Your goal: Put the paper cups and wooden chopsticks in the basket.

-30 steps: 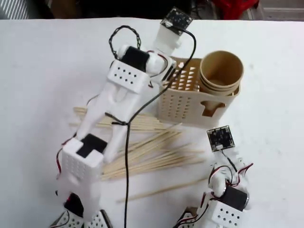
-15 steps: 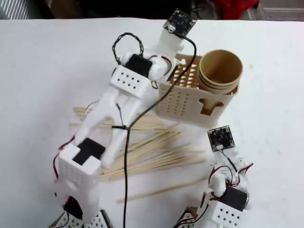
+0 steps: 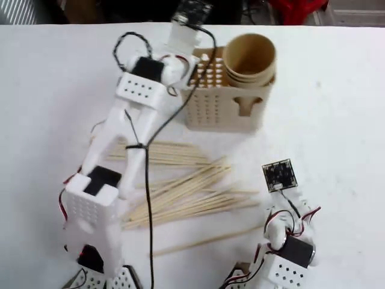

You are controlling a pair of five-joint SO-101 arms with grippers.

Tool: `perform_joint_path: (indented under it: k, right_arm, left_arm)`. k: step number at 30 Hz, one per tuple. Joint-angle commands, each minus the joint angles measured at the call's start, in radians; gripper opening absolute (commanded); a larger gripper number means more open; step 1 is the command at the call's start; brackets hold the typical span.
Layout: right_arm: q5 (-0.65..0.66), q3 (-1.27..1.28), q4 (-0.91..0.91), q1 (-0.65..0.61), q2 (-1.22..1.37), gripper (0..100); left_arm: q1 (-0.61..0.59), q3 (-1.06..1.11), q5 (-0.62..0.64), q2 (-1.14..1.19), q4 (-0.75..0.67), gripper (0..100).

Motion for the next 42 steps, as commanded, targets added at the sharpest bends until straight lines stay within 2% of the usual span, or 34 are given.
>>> perform_joint_path:
  k: [1,11,18,24,31,36,42]
  right_arm:
    - [0.005,0.009,0.004,-0.005,-0.010,6.7]
    - [0.005,0.009,0.004,-0.005,-0.010,6.7]
    - [0.005,0.009,0.004,-0.005,-0.010,6.7]
    - [0.005,0.009,0.004,-0.005,-0.010,6.7]
    - [0.005,0.009,0.004,-0.005,-0.010,6.7]
    - [0.005,0.009,0.004,-0.005,-0.010,6.7]
    - [0.005,0.009,0.004,-0.005,-0.010,6.7]
  left_arm:
    - [-0.104,-0.009,-0.075,-0.001,0.031,2]
    - [-0.225,-0.193,-0.089,0.010,0.288,2]
    - [-0.269,-0.199,-0.137,0.013,0.351,2]
    - [-0.257,-0.206,-0.137,0.104,0.358,3]
    - [-0.222,-0.210,-0.100,0.248,0.358,12]
    - [-0.213,-0.273,-0.103,0.248,0.408,2]
    - [-0.211,-0.523,-0.130,0.257,0.583,2]
